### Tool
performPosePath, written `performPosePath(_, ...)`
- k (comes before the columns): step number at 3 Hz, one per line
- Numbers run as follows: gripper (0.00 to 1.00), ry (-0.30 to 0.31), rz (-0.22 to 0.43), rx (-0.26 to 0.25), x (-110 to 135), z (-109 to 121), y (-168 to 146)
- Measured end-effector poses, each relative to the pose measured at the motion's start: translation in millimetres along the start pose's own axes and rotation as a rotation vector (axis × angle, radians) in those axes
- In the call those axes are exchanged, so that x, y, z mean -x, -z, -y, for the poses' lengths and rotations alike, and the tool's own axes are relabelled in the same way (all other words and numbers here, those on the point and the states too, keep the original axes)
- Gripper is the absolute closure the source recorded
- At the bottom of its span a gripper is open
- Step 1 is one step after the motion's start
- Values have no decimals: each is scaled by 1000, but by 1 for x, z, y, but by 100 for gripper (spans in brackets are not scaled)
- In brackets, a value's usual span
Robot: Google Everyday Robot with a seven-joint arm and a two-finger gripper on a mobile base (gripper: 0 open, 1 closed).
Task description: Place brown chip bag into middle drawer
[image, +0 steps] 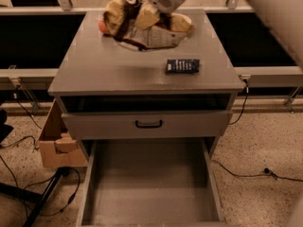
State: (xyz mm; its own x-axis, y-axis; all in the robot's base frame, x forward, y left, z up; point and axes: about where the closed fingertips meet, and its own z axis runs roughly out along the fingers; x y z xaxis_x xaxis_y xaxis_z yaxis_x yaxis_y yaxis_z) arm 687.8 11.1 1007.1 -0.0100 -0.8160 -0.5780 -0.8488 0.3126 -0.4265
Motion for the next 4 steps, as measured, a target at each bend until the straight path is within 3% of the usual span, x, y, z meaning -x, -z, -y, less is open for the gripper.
performPosePath(1, 100, -101, 8, -5, -18, -33, 60)
performPosePath(2, 100, -230, 34, 29, -32, -99, 114)
performPosePath(3, 100, -412, 35, 122, -82, -188, 133)
performPosePath(4, 100, -588, 50, 216, -124, -248, 106)
